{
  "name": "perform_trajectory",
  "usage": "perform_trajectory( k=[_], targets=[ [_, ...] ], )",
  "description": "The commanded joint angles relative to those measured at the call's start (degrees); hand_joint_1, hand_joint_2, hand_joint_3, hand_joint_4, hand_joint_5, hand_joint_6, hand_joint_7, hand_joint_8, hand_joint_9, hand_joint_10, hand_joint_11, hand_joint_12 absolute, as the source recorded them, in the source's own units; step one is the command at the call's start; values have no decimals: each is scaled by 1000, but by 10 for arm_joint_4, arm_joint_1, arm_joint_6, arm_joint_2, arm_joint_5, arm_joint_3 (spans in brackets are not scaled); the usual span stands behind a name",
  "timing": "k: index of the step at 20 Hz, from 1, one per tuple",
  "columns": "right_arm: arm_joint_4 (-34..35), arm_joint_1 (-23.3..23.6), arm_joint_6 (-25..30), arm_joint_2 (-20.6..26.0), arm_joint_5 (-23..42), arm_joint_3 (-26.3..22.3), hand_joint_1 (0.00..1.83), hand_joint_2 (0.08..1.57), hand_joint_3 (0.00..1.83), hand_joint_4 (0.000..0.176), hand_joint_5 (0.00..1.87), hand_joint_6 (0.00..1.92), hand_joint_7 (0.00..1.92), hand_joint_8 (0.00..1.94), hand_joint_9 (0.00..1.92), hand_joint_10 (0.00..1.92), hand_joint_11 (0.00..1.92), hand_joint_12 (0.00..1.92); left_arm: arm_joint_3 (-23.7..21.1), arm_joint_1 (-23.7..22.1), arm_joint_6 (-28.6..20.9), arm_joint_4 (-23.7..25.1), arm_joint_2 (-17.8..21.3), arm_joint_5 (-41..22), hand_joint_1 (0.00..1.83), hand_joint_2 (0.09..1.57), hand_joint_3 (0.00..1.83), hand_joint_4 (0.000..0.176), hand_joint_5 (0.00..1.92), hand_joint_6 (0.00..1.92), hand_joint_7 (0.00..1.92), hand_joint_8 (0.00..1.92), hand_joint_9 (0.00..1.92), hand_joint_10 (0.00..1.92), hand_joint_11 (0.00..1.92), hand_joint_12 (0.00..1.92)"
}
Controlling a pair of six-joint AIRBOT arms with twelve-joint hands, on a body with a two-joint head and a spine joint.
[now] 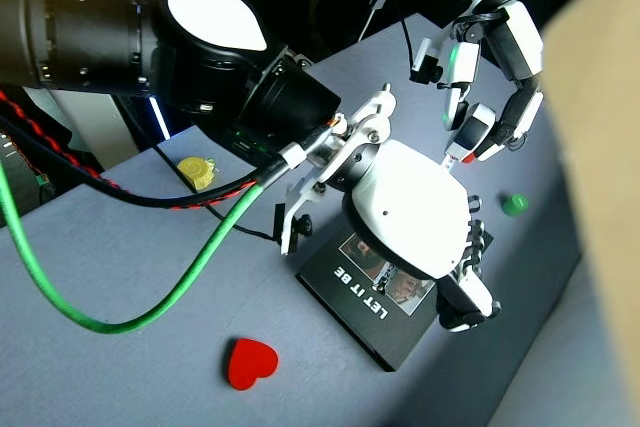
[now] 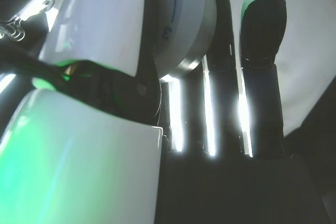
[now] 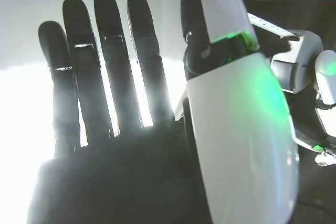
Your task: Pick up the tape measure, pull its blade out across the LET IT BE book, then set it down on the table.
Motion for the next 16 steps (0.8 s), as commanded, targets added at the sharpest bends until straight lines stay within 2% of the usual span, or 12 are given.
perform_trajectory(
  k=[1,16],
  targets=[
    [-39,5,-3,3,-1,-1,893,1063,0,0,738,1,814,16,716,225,327,1091,3,-4,-7,16,4,-35,1494,1108,0,0,1009,559,892,1088,895,1216,886,1509],
    [-39,4,-5,3,1,-1,903,1071,3,0,742,11,817,11,727,209,333,1098,4,-5,-10,13,4,-37,1494,1108,0,0,990,590,891,1066,910,1212,891,1500]
  ],
)
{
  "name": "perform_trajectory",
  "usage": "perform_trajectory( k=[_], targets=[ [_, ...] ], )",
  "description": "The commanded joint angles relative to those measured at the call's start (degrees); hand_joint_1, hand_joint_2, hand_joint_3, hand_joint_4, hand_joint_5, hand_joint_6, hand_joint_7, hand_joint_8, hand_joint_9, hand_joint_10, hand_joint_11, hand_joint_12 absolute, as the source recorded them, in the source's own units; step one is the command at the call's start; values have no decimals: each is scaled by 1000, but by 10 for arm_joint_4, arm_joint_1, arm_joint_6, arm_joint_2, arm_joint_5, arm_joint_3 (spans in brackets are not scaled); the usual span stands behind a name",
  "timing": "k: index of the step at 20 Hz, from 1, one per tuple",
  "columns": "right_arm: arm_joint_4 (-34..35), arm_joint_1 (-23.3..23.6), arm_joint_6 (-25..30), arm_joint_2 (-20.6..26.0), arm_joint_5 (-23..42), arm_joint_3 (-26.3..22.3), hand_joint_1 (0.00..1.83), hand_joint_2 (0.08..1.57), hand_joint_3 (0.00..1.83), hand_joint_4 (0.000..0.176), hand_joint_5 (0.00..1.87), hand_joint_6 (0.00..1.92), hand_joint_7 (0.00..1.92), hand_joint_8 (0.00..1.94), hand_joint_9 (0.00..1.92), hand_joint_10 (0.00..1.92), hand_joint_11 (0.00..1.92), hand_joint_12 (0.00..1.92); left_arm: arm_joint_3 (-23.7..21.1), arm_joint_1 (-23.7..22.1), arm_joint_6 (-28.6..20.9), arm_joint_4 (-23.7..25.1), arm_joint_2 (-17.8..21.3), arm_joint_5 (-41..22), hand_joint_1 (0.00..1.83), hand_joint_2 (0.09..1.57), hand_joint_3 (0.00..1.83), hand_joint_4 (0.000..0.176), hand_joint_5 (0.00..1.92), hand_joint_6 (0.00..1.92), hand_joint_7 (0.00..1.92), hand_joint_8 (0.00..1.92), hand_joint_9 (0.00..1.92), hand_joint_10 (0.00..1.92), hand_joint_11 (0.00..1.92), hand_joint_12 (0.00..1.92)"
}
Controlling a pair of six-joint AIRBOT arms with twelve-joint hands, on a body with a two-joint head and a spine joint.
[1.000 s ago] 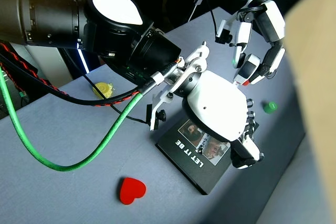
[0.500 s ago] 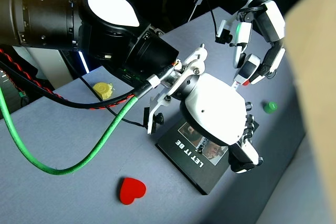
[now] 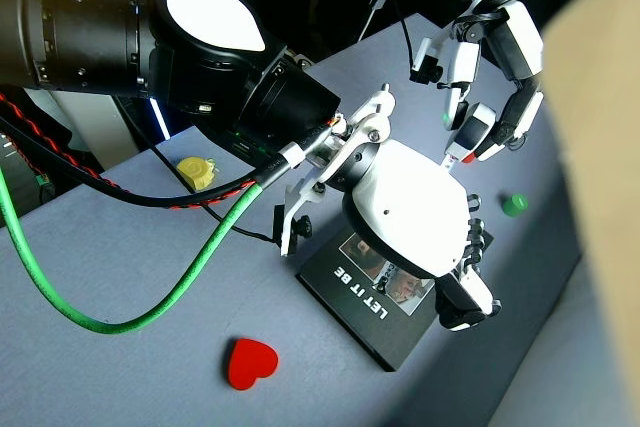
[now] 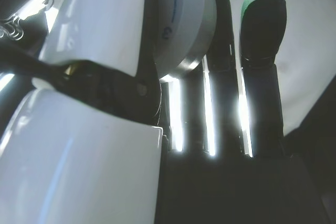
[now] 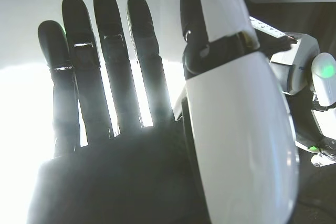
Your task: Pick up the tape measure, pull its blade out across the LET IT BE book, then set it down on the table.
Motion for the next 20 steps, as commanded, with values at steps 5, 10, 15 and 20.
perform_trajectory(
  k=[5,10,15,20],
  targets=[
    [-39,0,-1,2,-4,-1,904,1070,1,0,754,13,828,14,729,205,337,1100,4,-4,-9,15,3,-37,1493,1106,0,0,997,592,895,1059,915,1204,892,1501],
    [-41,1,-1,2,-4,-1,1207,1145,2,0,871,1068,982,1088,944,756,645,1361,5,-5,-9,16,3,-37,1494,1097,0,0,1025,554,921,1023,932,1171,902,1492],
    [-43,4,-1,3,-1,-1,1216,1140,0,0,906,984,978,1134,867,853,634,1356,5,-5,-9,16,3,-38,1383,1117,0,0,998,690,913,1090,934,1297,967,1136],
    [-51,0,-1,13,6,-1,1212,1140,0,0,919,975,966,1144,866,856,631,1356,5,-5,-10,16,3,-39,1492,1098,2,0,1029,547,915,1030,925,1183,893,1501]
  ],
)
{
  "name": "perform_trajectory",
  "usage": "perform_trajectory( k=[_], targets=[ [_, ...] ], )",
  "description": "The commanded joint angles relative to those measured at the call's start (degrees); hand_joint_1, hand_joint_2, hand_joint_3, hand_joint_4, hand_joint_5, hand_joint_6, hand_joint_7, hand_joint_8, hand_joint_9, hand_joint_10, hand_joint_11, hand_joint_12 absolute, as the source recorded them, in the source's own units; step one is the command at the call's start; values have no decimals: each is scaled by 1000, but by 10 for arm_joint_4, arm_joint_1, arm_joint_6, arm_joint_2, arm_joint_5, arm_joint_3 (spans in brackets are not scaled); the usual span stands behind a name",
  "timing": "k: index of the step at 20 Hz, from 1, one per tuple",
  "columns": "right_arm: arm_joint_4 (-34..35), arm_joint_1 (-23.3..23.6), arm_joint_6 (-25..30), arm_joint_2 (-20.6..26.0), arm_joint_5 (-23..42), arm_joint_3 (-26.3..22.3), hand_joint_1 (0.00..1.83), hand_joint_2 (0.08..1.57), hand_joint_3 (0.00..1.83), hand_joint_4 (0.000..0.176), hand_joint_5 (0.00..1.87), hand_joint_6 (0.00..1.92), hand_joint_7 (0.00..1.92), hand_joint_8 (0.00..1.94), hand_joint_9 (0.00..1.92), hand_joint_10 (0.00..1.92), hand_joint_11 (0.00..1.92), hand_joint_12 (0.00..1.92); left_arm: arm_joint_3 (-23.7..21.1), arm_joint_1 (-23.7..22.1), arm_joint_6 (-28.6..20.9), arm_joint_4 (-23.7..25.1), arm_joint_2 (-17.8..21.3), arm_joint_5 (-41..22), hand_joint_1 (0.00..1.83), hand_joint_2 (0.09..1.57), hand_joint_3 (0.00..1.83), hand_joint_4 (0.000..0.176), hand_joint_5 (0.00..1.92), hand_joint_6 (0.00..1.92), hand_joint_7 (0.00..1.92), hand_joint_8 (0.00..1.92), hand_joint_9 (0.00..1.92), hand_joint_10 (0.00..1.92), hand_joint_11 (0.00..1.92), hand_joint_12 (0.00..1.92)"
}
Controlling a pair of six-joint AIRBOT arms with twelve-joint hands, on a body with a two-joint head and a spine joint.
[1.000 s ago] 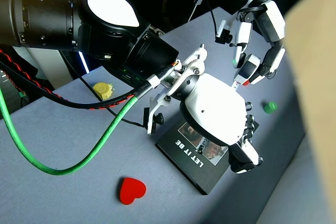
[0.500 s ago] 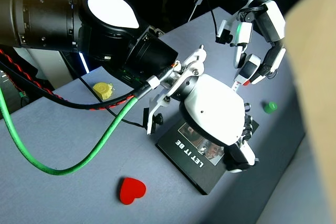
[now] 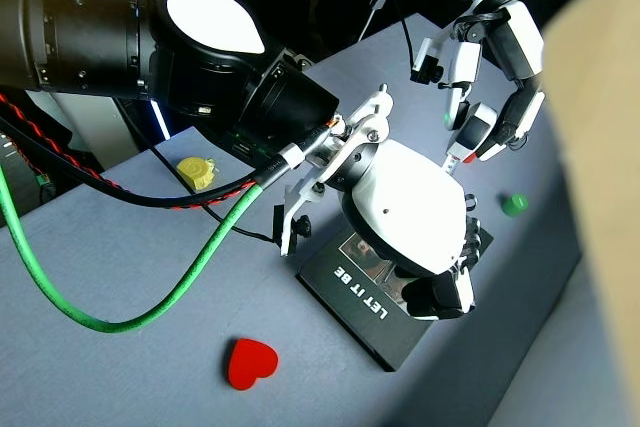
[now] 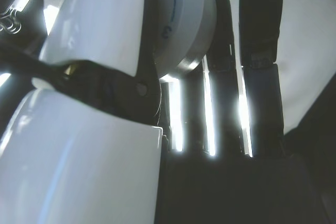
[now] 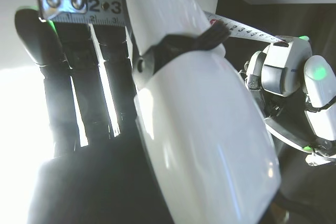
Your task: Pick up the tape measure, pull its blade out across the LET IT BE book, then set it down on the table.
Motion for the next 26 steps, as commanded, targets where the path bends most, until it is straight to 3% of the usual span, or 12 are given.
perform_trajectory(
  k=[1,13,14,15,17,18,20,26],
  targets=[
    [-42,3,-3,8,-7,0,1212,1140,0,0,919,975,966,1144,866,856,631,1356,4,-4,-6,17,3,-38,1492,1098,2,0,1029,547,915,1030,925,1183,893,1501],
    [-51,0,-8,51,14,0,1215,1141,0,0,905,981,975,1143,863,862,629,1358,4,-4,-8,17,3,-40,1495,1119,0,0,960,601,850,1142,888,1239,891,1505],
    [-51,-1,-9,53,14,0,1215,1141,0,0,904,981,976,1142,867,865,639,1363,4,-4,-8,17,3,-40,1397,1137,1,0,955,696,843,1202,902,1328,928,1246],
    [-51,-1,-9,55,14,0,1216,1141,0,0,901,985,979,1138,867,866,642,1364,4,-4,-8,17,3,-40,1376,1143,0,0,957,717,837,1220,902,1349,959,1135],
    [-51,-2,-10,61,17,0,1218,1142,0,0,891,996,987,1128,871,869,643,1364,4,-5,-8,17,3,-40,1372,1144,0,0,953,723,840,1221,903,1354,969,1102],
    [-51,-2,-10,65,18,0,1216,1141,0,0,895,995,983,1130,872,870,641,1362,4,-6,-8,17,3,-40,1470,1120,6,0,982,602,848,1161,888,1266,897,1429],
    [-51,-1,-10,70,20,0,1212,1141,0,0,908,989,972,1135,876,873,635,1357,4,-6,-9,17,3,-40,1375,1143,1,0,950,724,847,1215,896,1355,953,1145],
    [-50,1,-10,81,27,7,1213,1141,0,0,904,993,977,1131,873,872,635,1357,4,-6,-10,17,3,-40,1370,1148,0,0,925,760,845,1220,895,1364,972,1102]
  ],
)
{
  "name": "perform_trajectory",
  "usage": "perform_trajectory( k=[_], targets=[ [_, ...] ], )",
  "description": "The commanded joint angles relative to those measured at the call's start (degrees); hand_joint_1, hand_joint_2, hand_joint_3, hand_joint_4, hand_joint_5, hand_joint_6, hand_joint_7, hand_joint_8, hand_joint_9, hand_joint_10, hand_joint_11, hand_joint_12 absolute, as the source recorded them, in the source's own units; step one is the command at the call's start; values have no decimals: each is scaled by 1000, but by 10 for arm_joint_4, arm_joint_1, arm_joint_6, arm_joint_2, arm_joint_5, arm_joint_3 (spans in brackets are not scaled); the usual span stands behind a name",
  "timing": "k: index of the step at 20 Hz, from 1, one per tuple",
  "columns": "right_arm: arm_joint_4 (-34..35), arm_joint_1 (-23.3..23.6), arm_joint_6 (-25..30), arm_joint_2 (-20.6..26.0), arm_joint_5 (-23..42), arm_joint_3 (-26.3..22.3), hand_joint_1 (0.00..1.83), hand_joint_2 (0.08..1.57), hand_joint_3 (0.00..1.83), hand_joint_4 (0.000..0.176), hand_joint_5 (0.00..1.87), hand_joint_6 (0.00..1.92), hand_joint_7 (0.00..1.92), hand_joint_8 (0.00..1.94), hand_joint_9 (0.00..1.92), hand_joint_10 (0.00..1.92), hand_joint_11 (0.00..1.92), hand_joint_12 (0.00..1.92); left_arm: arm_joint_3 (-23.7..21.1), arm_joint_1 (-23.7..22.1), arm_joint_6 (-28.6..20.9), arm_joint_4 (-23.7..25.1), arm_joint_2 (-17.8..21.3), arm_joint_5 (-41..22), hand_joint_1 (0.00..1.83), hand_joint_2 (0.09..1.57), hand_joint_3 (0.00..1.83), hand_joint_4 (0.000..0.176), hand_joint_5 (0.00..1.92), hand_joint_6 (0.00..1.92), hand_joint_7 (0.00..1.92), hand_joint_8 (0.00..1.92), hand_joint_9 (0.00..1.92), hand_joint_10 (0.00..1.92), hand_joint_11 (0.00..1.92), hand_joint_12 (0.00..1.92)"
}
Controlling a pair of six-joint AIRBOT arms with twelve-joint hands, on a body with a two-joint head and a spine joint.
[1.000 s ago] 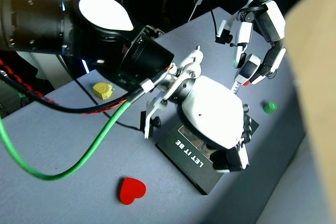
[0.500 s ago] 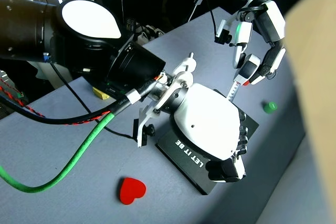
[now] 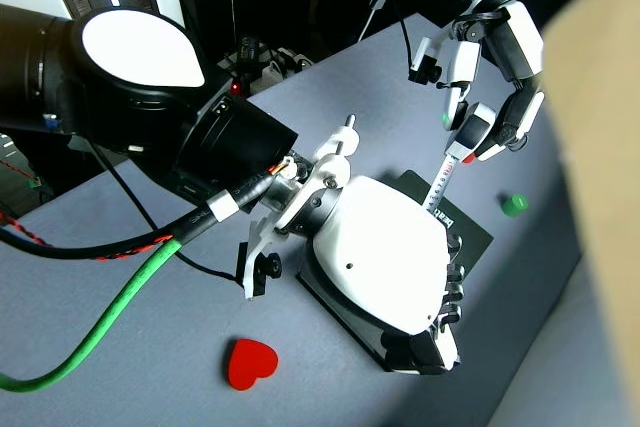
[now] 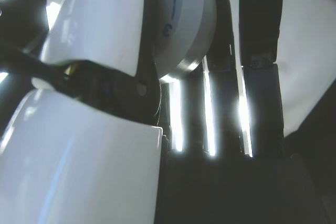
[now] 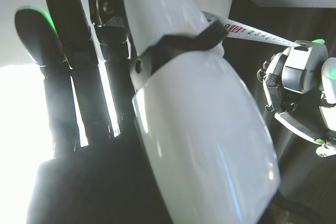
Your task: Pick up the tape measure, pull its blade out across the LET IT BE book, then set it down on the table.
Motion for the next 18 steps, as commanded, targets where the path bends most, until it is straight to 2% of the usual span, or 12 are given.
perform_trajectory(
  k=[1,7,8,9,10,14,18],
  targets=[
    [-38,4,-10,10,-29,10,1213,1141,0,0,904,993,976,1130,871,871,635,1358,4,-6,-1,17,3,-44,1371,1145,0,0,944,740,842,1220,897,1361,973,1098],
    [-30,1,-10,20,-13,33,1212,1141,0,0,903,997,975,1129,866,869,641,1361,4,-6,-1,17,3,-44,1372,1141,0,0,958,720,855,1205,898,1356,974,1092],
    [-30,0,-10,22,-10,36,1213,1142,0,0,900,1001,977,1127,875,874,652,1364,4,-6,-1,17,3,-44,1470,1116,2,0,1002,580,866,1130,893,1256,908,1418],
    [-29,0,-10,24,-8,39,1213,1142,0,0,900,1001,977,1127,875,874,652,1364,4,-6,-1,17,3,-44,1470,1116,2,0,1002,580,866,1130,893,1256,908,1418],
    [-29,0,-10,25,-6,42,1213,1145,1,0,885,1017,976,1132,871,873,654,1359,5,-5,-1,17,3,-44,1374,1135,0,0,971,708,863,1182,912,1343,979,1107],
    [-28,-2,-10,31,4,54,1210,1146,1,0,885,1022,971,1134,862,871,642,1355,5,-6,-2,17,3,-44,1371,1144,0,0,934,754,834,1216,918,1341,988,1088],
    [-28,-1,-10,35,7,59,1212,1146,0,0,881,1024,975,1133,872,876,659,1361,5,-6,-2,17,3,-44,1372,1144,0,0,952,720,845,1209,902,1363,981,1077]
  ],
)
